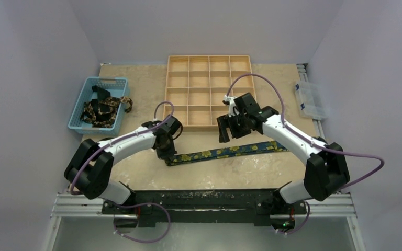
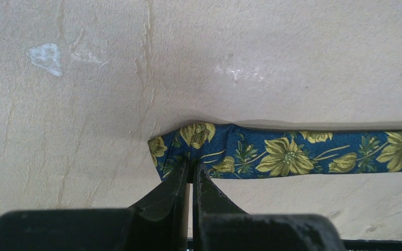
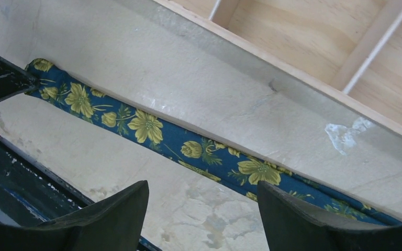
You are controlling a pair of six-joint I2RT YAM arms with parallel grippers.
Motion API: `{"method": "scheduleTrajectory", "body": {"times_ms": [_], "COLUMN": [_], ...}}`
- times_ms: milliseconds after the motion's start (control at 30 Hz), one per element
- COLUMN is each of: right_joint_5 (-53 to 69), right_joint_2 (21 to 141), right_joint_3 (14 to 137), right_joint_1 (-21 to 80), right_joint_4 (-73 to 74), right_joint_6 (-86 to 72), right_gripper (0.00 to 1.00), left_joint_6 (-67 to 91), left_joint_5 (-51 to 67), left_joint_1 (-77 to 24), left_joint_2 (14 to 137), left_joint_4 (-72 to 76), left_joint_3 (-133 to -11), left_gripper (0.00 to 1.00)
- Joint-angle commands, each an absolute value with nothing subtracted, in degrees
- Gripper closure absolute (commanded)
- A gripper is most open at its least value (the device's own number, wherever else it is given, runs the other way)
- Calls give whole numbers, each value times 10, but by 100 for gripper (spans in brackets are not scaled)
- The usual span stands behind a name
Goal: Roll the ties
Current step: Roll the tie at the center of the board.
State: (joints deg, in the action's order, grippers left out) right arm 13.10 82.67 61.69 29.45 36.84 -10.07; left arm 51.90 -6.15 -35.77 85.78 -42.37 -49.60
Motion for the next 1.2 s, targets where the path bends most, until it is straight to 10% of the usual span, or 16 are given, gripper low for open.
{"method": "scheduleTrajectory", "body": {"times_ms": [0, 300, 800, 1167], "right_joint_5": [150, 156, 166, 143], "right_joint_2": [839, 877, 888, 1001], "right_joint_3": [616, 615, 623, 716], "right_joint_1": [315, 379, 395, 431], "right_joint_4": [341, 316, 265, 236], "right_joint_6": [-110, -129, -158, -196], "right_gripper": [27, 37, 47, 72], "left_joint_6": [510, 456, 553, 624], "left_joint_5": [-54, -23, 19, 43], "left_joint_1": [-359, -356, -365, -400], "left_joint_2": [810, 784, 573, 652], "left_joint_4": [-368, -359, -273, -200], "left_joint_3": [-478, -479, -348, -282], "left_gripper": [100, 99, 29, 97]}}
